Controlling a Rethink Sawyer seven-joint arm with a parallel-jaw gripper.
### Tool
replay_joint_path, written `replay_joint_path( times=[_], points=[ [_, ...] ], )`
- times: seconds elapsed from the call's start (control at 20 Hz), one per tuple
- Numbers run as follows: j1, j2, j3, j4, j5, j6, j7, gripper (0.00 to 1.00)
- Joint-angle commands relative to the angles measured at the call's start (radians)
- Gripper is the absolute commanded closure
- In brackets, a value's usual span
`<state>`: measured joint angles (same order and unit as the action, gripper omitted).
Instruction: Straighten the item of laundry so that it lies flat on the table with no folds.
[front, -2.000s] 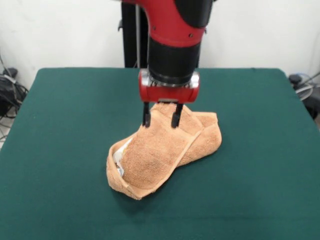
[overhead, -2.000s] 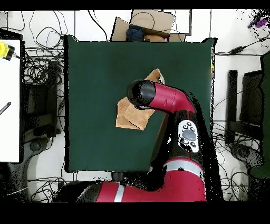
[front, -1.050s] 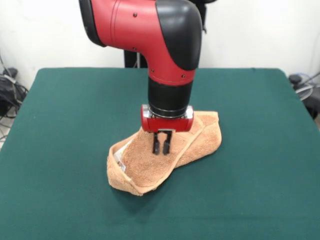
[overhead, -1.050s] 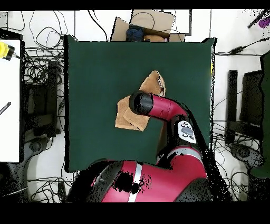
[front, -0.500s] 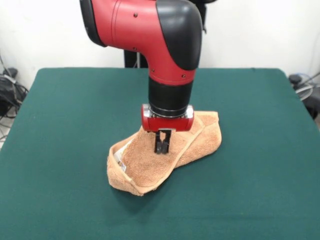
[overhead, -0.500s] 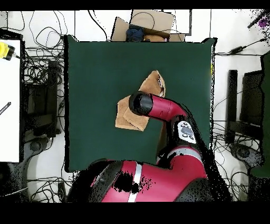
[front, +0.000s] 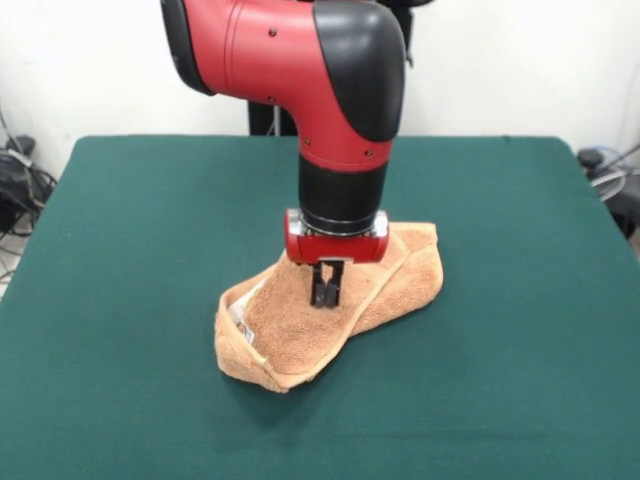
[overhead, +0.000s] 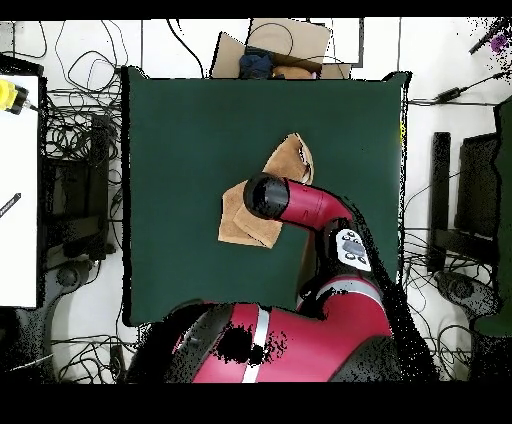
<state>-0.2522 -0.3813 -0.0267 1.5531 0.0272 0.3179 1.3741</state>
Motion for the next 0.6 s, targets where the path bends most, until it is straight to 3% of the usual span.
replay_joint_path(
  times=[0.05, 0.2, 0.4, 0.45, 0.6],
  points=[
    [0.001, 0.052, 0.117, 0.067, -0.033, -0.029, 0.124, 1.0],
    [0.035, 0.074, 0.08, 0.029, -0.034, 0.002, 0.127, 1.0],
    [0.016, 0.08, 0.1, 0.041, -0.04, -0.026, 0.119, 1.0],
    [0.011, 0.08, 0.104, 0.045, -0.043, -0.033, 0.117, 0.0],
    [-0.006, 0.08, 0.122, 0.052, -0.041, -0.029, 0.108, 0.0]
  ],
)
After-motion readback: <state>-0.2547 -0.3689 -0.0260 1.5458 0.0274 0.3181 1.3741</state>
